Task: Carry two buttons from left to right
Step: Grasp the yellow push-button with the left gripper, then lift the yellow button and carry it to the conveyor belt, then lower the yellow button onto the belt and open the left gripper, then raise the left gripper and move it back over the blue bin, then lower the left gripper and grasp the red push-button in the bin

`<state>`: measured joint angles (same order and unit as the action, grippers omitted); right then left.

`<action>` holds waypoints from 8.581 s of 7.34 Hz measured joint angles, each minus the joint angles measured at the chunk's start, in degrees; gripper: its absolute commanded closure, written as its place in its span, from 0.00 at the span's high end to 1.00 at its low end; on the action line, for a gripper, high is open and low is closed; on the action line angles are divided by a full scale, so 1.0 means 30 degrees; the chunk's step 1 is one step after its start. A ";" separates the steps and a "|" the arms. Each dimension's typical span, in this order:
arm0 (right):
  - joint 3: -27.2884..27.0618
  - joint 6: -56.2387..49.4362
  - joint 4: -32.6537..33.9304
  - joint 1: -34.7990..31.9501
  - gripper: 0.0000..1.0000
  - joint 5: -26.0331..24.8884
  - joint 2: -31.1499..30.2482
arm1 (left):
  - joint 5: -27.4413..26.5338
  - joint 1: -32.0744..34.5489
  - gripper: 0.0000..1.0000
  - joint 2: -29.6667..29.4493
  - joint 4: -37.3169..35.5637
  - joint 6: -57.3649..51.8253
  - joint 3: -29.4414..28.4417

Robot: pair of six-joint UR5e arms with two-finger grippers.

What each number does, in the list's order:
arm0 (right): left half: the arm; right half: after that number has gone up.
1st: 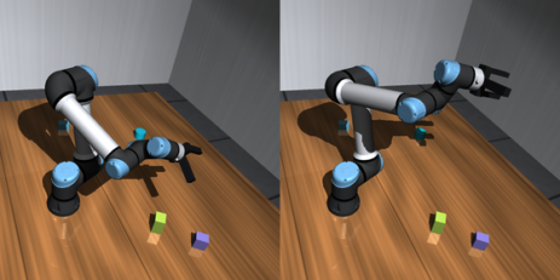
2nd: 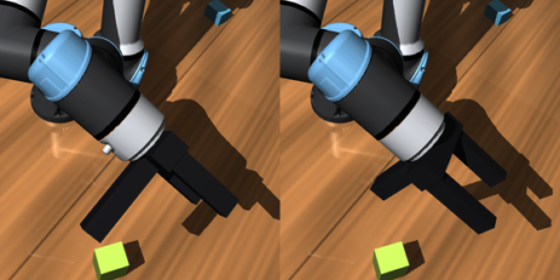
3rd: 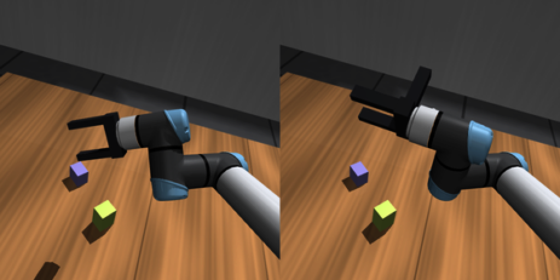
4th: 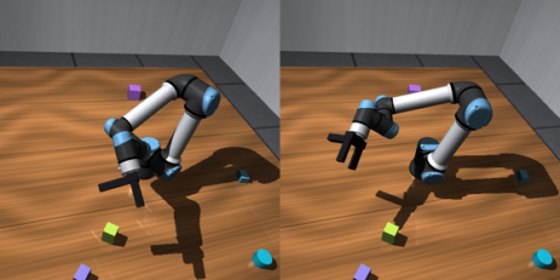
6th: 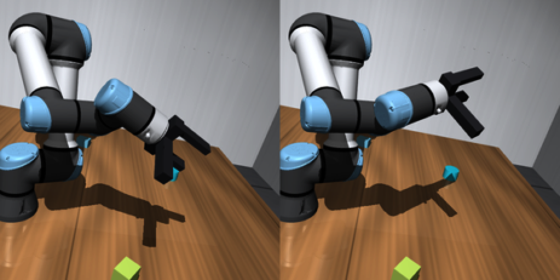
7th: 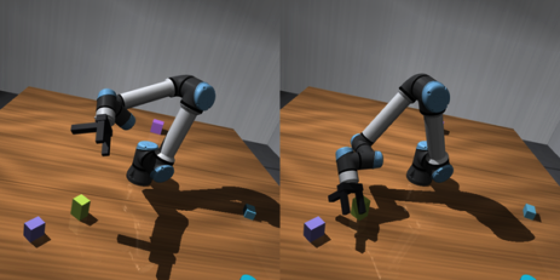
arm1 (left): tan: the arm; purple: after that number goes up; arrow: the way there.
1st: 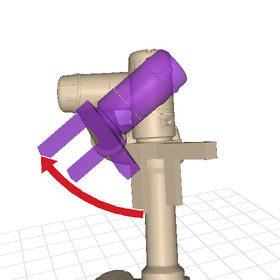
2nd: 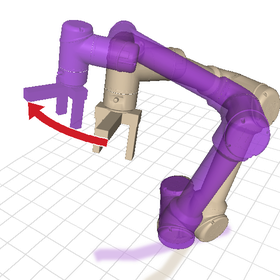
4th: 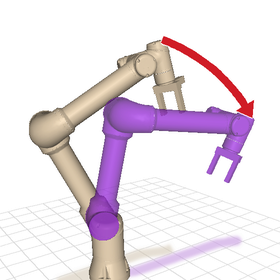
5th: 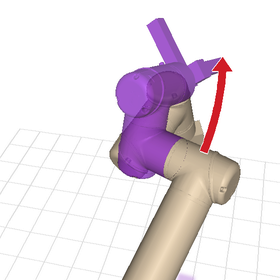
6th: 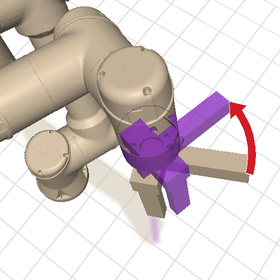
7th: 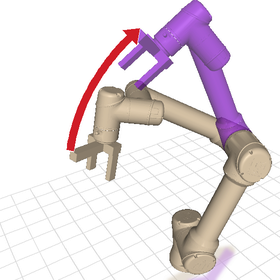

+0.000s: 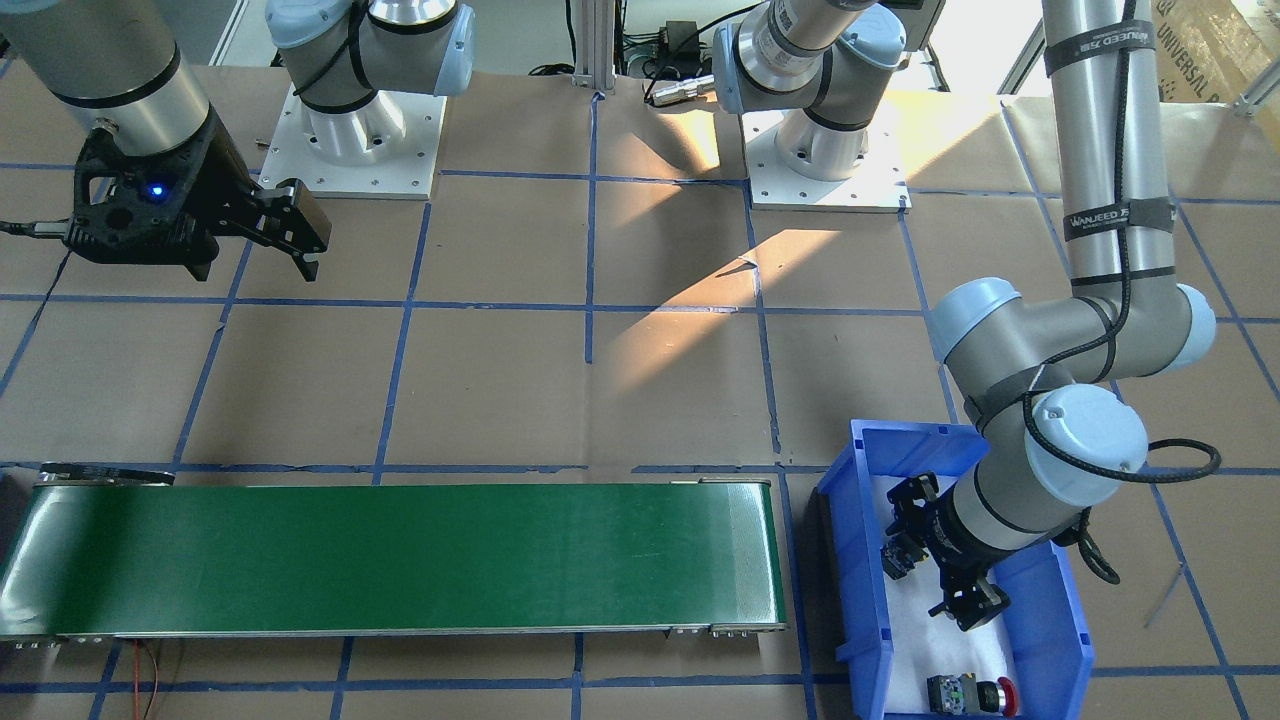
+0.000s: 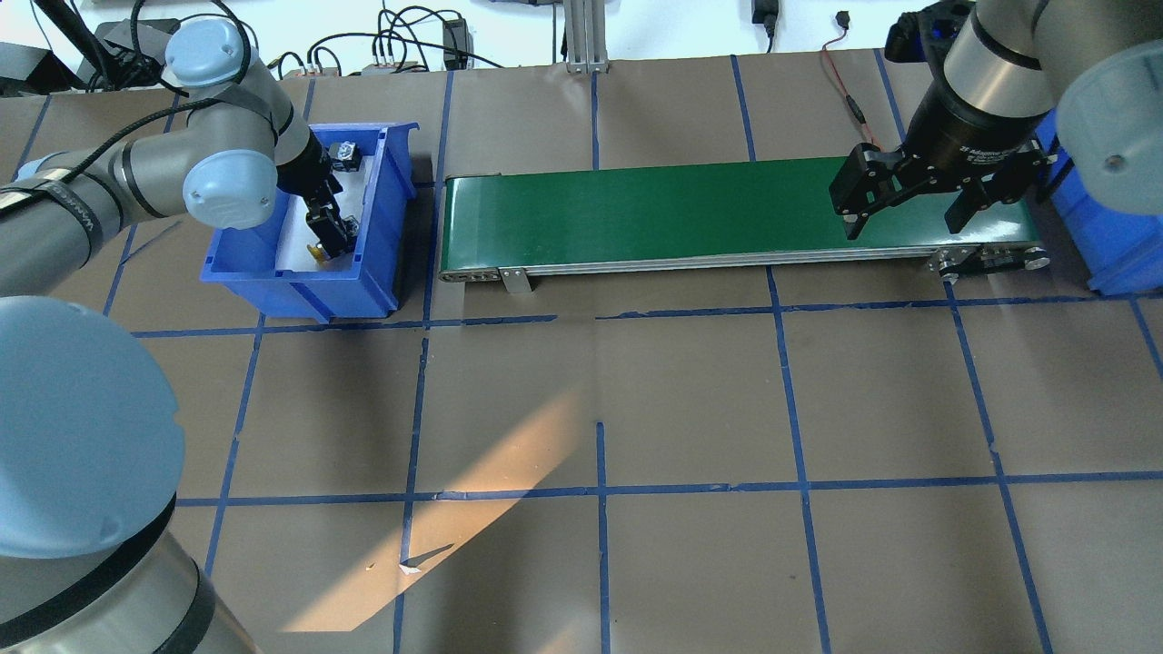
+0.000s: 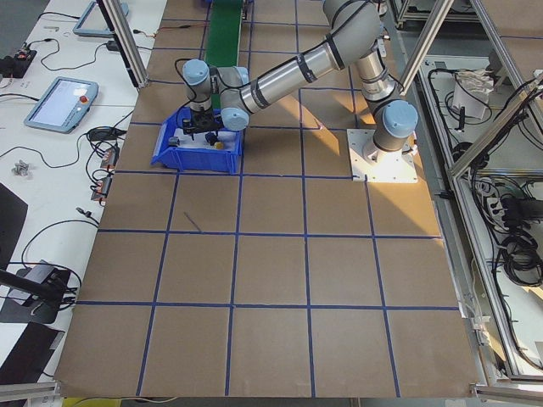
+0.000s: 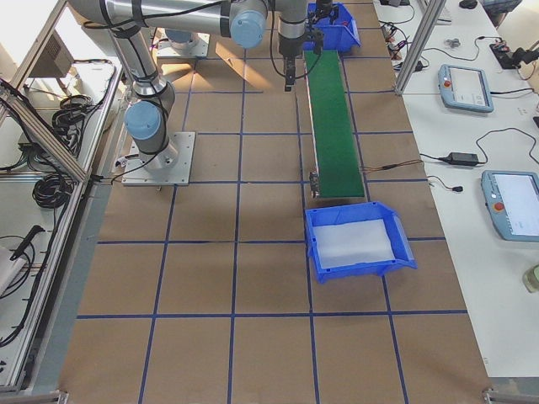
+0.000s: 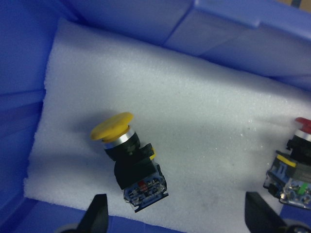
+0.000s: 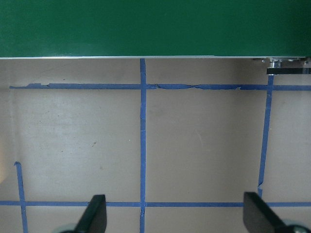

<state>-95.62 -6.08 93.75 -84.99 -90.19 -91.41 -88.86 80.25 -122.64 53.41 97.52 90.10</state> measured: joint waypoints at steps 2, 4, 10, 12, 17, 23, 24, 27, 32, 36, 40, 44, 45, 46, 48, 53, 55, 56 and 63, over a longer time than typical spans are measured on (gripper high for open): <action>0.0016 -0.0019 0.0010 0.0001 1.00 -0.0019 0.0017 | -0.0047 -0.0030 0.34 -0.0081 -0.1827 -0.0047 0.0890; 0.0017 -0.0016 0.0010 0.0000 1.00 -0.0023 0.0010 | 0.0079 -0.0059 0.25 0.0100 -0.2320 -0.0148 0.1138; -0.0001 0.0007 0.0039 0.0000 1.00 0.0002 -0.0001 | 0.0121 -0.0103 0.25 0.2371 0.2240 -0.2084 -0.0997; -0.0001 0.0007 0.0027 0.0000 1.00 0.0013 0.0000 | 0.0152 0.0659 0.27 0.2914 0.4112 -0.4826 -0.2443; -0.0001 -0.0013 0.0039 0.0000 1.00 0.0007 0.0027 | 0.0098 0.4215 0.29 0.3408 0.5611 -1.7045 -0.2814; -0.0013 -0.0023 0.0016 0.0000 1.00 0.0006 0.0006 | -0.0066 0.5058 0.29 0.2219 0.7390 -2.9514 -0.3266; -0.0010 -0.0023 0.0027 -0.0001 1.00 0.0007 0.0017 | -0.0022 0.5391 0.29 0.1534 0.7410 -3.0042 -0.3783; -0.0006 -0.0023 0.0076 0.0000 1.00 0.0006 0.0042 | 0.0176 0.6058 0.29 -0.0314 0.7420 -3.0878 -0.4954; -0.0030 -0.0023 0.0111 0.0000 1.00 0.0006 0.0031 | 0.0232 0.6220 0.98 -0.0810 0.7413 -3.1623 -0.4558; -0.0021 -0.0023 0.0099 0.0000 1.00 0.0004 0.0028 | 0.0141 0.6176 1.00 -0.0380 0.7386 -3.1348 -0.4618; -0.0038 0.0003 0.0098 0.0000 1.00 0.0006 0.0029 | -0.0023 0.4621 1.00 0.2334 0.7911 -2.6072 -0.4530; -0.0059 0.0006 0.0098 0.0000 1.00 0.0007 0.0028 | -0.0148 0.1552 0.97 0.2234 0.6678 -1.7628 -0.5159; -0.0060 0.0006 0.0098 0.0000 1.00 0.0006 0.0029 | -0.0620 0.1080 0.97 0.1814 0.6292 -1.6156 -0.5331; -0.0060 0.0006 0.0097 0.0000 1.00 0.0006 0.0030 | -0.1478 0.0676 0.96 0.1339 0.5941 -1.4779 -0.5402; -0.0060 0.0007 0.0098 0.0000 1.00 0.0007 0.0030 | -0.2238 0.0021 0.96 0.0602 0.5294 -1.1933 -0.5481; -0.0060 -0.0022 0.0098 0.0000 1.00 0.0007 0.0057 | -0.2304 -0.0199 0.96 -0.1232 0.2989 -0.4587 -0.6028; -0.0060 -0.0023 0.0098 0.0000 1.00 0.0006 0.0077 | -0.2246 -0.0200 0.94 -0.2361 0.2903 -0.4455 -0.7039; -0.0060 -0.0023 0.0098 0.0000 1.00 0.0006 0.0082 | -0.2233 -0.0189 0.94 -0.2867 0.2922 -0.4479 -0.7408; -0.0060 -0.0023 0.0114 0.0000 1.00 0.0006 0.0089 | -0.2157 -0.0196 0.95 -0.4236 0.2657 -0.4787 -0.7611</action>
<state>-95.80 -6.15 94.09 -84.99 -90.18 -91.14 -95.34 79.66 -135.34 61.38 83.16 67.26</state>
